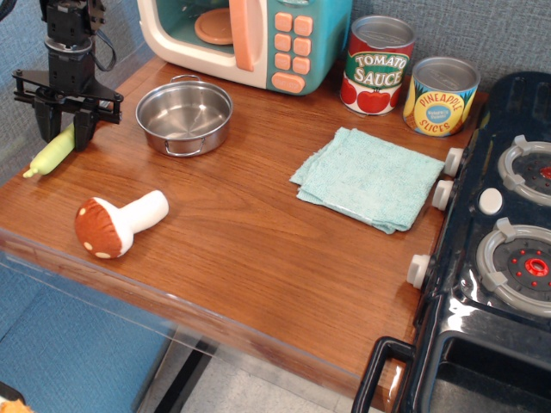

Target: Move the spoon to the lower left edge of the napkin

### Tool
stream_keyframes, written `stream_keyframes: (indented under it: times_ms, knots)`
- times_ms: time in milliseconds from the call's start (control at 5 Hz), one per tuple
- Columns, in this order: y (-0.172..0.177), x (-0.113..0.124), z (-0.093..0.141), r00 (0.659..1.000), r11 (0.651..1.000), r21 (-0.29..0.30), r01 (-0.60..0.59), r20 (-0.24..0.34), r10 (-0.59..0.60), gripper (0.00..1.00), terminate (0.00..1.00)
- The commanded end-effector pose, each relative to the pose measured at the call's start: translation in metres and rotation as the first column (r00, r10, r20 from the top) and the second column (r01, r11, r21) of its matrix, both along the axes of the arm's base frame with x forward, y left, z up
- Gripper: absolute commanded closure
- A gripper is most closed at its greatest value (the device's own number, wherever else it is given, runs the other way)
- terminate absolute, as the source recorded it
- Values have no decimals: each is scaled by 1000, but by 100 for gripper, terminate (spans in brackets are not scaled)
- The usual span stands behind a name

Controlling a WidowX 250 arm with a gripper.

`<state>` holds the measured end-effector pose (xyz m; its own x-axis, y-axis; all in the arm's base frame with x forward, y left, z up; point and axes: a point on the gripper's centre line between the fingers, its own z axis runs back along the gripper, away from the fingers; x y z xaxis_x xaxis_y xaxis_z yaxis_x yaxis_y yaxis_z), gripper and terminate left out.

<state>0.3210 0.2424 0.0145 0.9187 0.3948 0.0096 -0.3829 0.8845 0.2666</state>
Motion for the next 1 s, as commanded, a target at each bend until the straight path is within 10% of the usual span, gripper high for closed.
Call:
stream_keyframes:
  times_ms: [0, 400, 800]
  knots:
    - [0, -11, 54, 994, 1000, 10, -13, 107, 12, 100, 0]
    - [-76, -42, 110, 970, 991, 31, 129, 202, -133, 100, 0]
    - [-168, -58, 92, 920, 938, -45, 344, 216, -327, 100, 0]
